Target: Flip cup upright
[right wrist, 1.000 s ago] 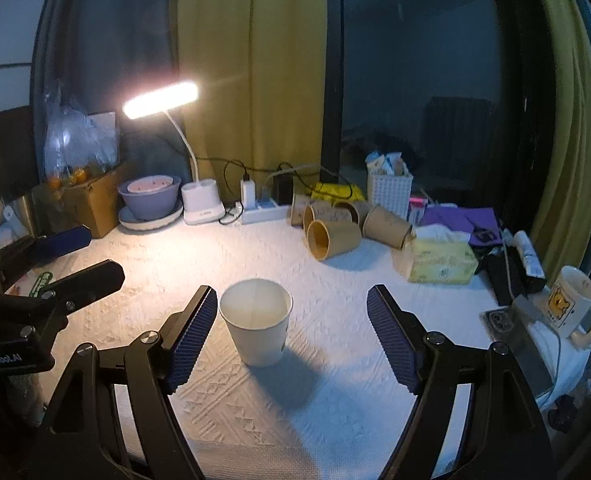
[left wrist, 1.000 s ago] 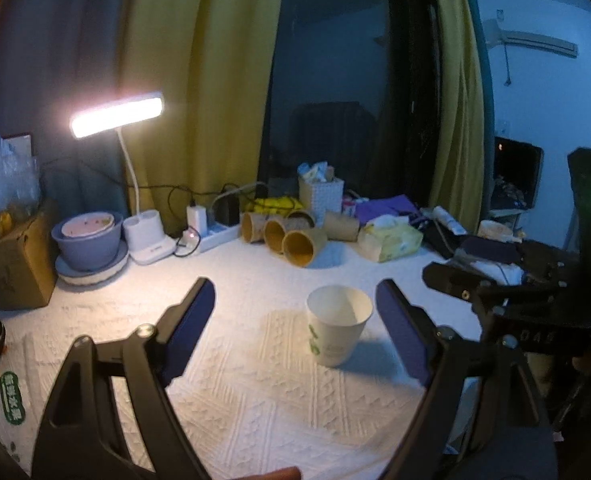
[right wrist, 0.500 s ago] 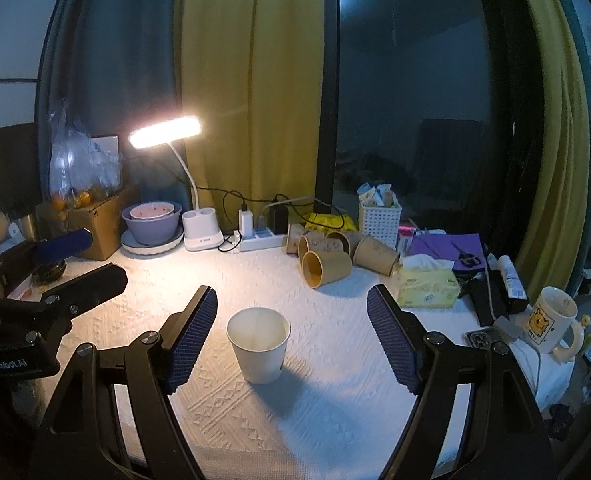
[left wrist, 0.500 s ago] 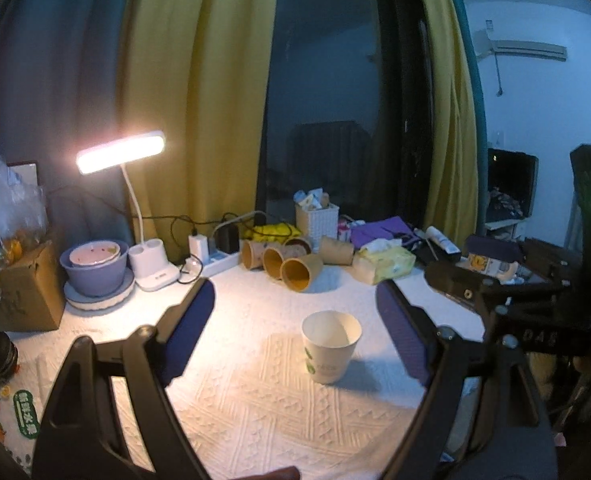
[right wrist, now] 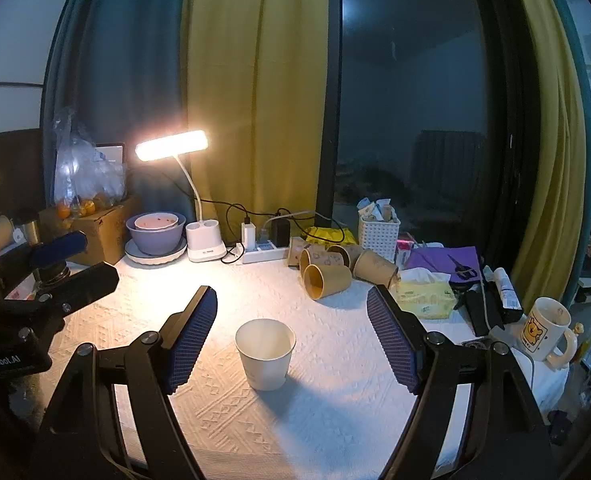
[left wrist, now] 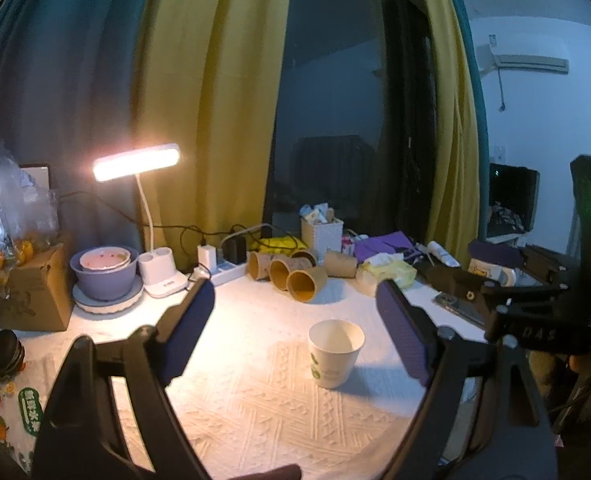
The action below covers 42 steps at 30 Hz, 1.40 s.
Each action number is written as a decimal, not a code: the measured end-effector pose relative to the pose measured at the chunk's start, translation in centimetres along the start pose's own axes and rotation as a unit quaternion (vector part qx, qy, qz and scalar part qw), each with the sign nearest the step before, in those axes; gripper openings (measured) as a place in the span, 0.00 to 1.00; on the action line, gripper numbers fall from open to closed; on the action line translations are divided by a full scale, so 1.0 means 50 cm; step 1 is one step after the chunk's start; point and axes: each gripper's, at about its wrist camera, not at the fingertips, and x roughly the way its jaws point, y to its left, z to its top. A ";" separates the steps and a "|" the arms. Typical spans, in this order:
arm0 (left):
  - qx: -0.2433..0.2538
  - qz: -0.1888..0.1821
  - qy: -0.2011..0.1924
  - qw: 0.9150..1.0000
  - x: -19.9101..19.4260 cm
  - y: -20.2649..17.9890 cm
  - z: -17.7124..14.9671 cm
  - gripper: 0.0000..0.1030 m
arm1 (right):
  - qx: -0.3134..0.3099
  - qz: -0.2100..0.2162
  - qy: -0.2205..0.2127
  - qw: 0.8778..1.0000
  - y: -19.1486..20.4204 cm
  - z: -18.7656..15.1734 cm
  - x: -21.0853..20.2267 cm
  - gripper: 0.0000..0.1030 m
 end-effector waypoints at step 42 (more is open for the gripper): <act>-0.016 0.010 0.022 1.000 0.022 0.021 -0.018 0.81 | 0.001 0.019 0.032 0.999 0.008 -0.019 0.039 0.78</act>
